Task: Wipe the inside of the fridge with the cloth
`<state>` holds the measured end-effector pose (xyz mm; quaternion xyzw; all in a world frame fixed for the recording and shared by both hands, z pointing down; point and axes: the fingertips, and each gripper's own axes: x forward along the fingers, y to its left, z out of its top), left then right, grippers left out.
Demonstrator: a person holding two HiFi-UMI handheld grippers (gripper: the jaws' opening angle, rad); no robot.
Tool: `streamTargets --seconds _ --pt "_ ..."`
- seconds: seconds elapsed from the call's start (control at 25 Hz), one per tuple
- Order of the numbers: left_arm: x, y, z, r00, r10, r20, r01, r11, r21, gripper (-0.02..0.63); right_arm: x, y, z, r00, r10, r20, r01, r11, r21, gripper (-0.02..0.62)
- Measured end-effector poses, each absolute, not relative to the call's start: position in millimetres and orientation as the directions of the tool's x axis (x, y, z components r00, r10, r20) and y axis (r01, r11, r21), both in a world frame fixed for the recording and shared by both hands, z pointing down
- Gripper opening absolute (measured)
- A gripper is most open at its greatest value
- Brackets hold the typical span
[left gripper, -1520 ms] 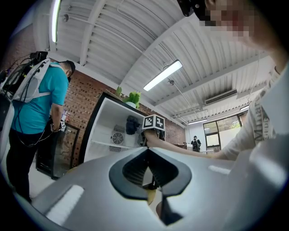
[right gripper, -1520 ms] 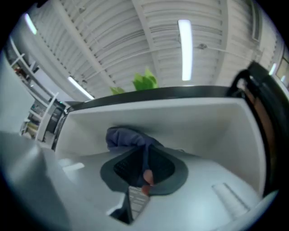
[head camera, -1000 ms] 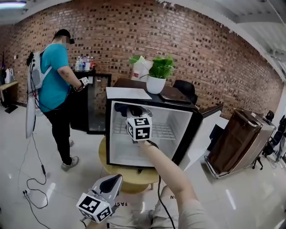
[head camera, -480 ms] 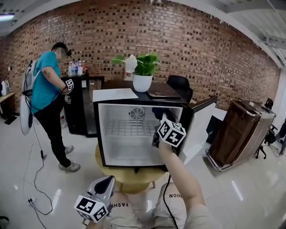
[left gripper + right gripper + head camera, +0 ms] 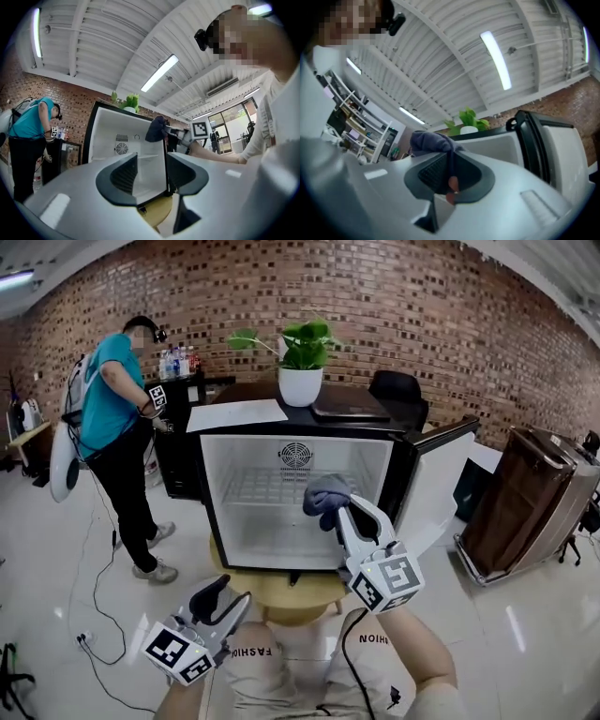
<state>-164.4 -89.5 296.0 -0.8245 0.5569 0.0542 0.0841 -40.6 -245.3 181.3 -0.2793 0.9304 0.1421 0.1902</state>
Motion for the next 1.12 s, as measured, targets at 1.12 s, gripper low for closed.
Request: streamTargets --seconds 1.12 --pt "18.5 -180.1 251.5 0.814 -0.579 -0.047 -0.571 -0.782 -0.249 0.112 46.9 -194.2 256.8 -0.946 -0.071 -0.316 -0.085 0.996 0.029 0.086"
